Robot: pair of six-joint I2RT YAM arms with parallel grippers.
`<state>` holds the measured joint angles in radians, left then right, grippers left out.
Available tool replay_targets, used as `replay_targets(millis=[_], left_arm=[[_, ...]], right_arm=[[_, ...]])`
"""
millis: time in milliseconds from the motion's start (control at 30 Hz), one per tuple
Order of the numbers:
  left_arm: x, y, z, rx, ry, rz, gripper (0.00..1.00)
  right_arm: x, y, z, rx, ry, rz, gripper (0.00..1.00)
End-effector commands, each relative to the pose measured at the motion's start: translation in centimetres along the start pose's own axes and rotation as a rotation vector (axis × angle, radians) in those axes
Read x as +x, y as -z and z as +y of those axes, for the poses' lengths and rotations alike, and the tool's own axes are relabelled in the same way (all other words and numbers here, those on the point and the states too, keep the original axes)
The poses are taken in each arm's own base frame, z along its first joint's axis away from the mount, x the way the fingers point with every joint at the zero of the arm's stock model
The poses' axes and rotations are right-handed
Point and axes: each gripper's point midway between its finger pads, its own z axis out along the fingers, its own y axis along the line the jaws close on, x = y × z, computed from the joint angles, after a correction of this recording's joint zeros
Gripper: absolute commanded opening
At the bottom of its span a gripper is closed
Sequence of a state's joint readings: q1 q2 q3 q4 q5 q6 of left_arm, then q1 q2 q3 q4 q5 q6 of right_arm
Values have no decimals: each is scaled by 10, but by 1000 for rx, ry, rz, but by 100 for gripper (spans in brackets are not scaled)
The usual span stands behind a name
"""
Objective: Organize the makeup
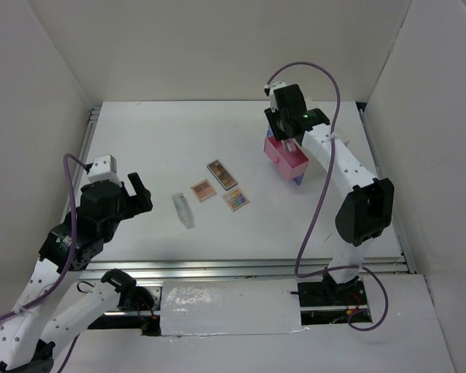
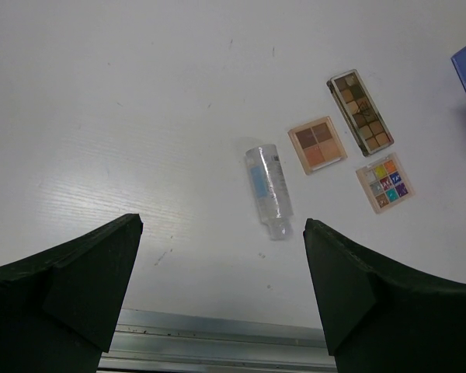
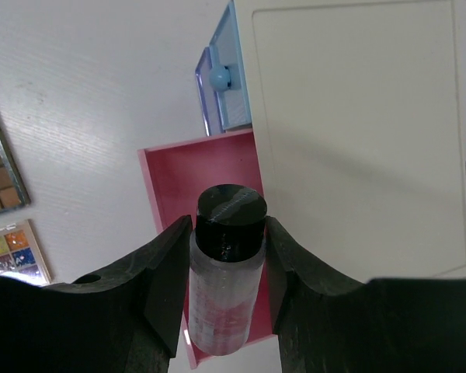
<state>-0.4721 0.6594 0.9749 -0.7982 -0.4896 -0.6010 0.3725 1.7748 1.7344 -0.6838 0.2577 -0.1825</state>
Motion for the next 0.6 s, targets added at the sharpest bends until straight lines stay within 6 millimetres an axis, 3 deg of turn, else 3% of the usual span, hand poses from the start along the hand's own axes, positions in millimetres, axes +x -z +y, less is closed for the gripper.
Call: replay_targets(millis=[0,67,133,167,267,400,500,533,567], left_arm=[[-6,-3,-6,24,-8,-21,99],[-5,-3,-6,23,-9,-19,99],[-5,-4,-6,25,-12,-16,99],[-4,-4,-6,23,-12,-15,99],[-4,-4,-6,25,-14,-13,99],[-5,-4,-6,23,-12,-15,99],[-6,-3,-4,14,-7,-22,99],[-6,-3,-3,10,-2,-24,99],[-8,-1,-1,1,2,-32,100]], right_arm=[[1,-1,-7,31,17,-7,25],[6,-2,-8,45,17,13,33],[5,2,-10,49,8,7,60],[2,5,-11,49,1,-7,81],[-19,22,-13,33,-45,-80,97],[-50,53,-2,-19,-118,-173,100],[-63,71,48,-148,-143,-193,100],[-62,78,85,-203,-123,-198,100],[-60,80,104,-224,-143,-197,100]])
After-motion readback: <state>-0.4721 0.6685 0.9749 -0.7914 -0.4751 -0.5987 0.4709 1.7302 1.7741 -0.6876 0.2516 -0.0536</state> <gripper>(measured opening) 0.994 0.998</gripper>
